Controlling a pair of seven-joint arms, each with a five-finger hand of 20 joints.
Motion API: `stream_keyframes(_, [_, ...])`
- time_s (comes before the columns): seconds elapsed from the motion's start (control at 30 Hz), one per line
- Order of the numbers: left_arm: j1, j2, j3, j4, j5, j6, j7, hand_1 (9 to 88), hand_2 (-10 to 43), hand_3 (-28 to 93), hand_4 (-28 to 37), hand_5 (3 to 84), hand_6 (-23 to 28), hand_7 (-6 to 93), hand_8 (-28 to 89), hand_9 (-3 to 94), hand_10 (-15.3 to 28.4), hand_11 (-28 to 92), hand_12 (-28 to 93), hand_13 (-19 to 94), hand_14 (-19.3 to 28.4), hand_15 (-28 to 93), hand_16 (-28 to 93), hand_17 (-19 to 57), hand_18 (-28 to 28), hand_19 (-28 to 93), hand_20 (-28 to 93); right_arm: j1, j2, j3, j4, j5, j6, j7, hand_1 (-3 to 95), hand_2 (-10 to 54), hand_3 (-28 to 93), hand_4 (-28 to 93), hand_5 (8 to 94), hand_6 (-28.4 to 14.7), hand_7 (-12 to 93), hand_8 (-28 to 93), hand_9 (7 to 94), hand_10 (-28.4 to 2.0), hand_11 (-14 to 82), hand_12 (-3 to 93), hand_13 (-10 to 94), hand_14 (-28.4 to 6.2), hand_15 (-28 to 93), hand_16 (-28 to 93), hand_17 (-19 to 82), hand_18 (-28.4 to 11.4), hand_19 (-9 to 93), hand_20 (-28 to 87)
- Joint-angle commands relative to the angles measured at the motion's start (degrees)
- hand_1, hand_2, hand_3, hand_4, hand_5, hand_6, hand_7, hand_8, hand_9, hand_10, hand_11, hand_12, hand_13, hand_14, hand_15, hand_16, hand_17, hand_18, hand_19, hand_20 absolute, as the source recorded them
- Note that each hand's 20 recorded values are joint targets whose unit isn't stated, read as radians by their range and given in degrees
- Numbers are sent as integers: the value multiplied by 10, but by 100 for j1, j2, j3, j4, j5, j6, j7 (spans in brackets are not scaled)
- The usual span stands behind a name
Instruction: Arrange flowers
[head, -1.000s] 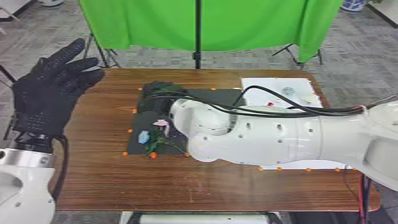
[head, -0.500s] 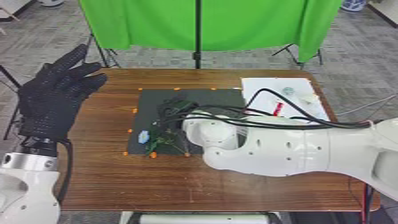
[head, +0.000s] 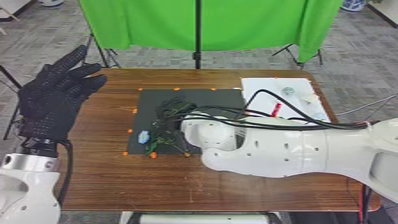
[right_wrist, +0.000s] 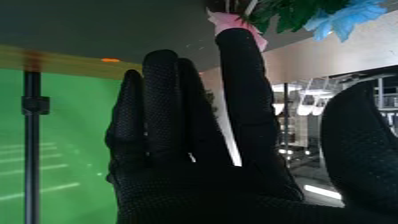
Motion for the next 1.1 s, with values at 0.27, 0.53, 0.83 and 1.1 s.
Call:
stream_keyframes(0.27, [-104,16,91,85,-24,-4,-27,190,69,765,-283,356,91,115,-79,321,201,305,118,233,280,608,-116,-72,235,579,281,-51,-112,102,73,100,-180,107,53,181,786,-276,612,18,147,-146,399,-203,175,129,270,-205,739,51,29,-188,669,335])
stream_keyframes(0.53, [11,-28,22,51,-12,25,-91,190,70,765,-283,356,90,117,-80,322,201,306,118,233,280,609,-116,-72,235,579,280,-90,-56,122,34,-34,-174,123,54,177,795,-273,572,23,154,-150,394,-201,174,132,271,-204,743,47,29,-188,668,339])
stream_keyframes(0.83, [468,-130,-216,-68,-9,157,-133,191,70,766,-283,355,90,115,-80,323,201,306,117,233,281,609,-116,-72,235,580,280,351,191,-298,-115,-125,397,320,79,152,820,-265,592,20,161,-153,433,-196,187,133,309,-195,744,48,43,-191,676,345])
stream_keyframes(1.1, [1020,-341,-398,-227,8,308,13,191,69,766,-283,356,90,115,-79,322,201,306,118,233,281,608,-117,-72,235,581,281,101,1071,129,-604,-516,725,879,138,124,838,-260,658,13,168,-152,513,-190,209,131,395,-181,741,62,94,-202,704,353])
